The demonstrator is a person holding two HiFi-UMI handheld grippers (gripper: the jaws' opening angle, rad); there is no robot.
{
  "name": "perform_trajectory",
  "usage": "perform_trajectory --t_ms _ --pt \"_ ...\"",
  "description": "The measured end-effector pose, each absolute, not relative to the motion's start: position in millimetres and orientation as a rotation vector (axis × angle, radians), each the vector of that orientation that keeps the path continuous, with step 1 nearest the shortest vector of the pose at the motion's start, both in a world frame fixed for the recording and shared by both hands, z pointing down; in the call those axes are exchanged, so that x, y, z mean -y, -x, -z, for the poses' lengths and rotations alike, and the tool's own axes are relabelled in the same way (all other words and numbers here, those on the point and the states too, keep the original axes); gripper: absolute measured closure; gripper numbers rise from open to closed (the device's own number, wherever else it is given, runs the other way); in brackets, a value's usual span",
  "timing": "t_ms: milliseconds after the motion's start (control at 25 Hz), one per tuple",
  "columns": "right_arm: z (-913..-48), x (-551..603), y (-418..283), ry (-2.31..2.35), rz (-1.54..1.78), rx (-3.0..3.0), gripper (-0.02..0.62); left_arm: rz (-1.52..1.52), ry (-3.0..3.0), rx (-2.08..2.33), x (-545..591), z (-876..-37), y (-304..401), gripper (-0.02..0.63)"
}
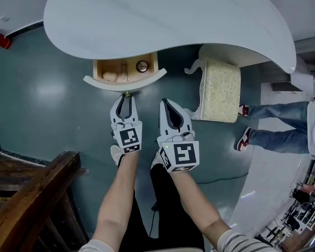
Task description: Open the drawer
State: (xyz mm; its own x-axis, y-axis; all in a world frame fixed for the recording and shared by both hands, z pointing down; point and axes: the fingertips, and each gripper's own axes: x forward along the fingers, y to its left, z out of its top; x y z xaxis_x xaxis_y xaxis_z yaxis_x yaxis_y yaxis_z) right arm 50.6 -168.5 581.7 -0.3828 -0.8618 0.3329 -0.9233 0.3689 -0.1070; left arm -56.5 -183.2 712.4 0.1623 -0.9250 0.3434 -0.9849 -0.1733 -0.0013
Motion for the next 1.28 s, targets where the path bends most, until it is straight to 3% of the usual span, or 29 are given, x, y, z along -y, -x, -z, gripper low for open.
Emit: perform_trajectory --t_ms 1280 --pt "-569 112 -58 -1.528 -0.485 2.358 0.592 -0.483 -2.083 1.761 116 -720 53 0.509"
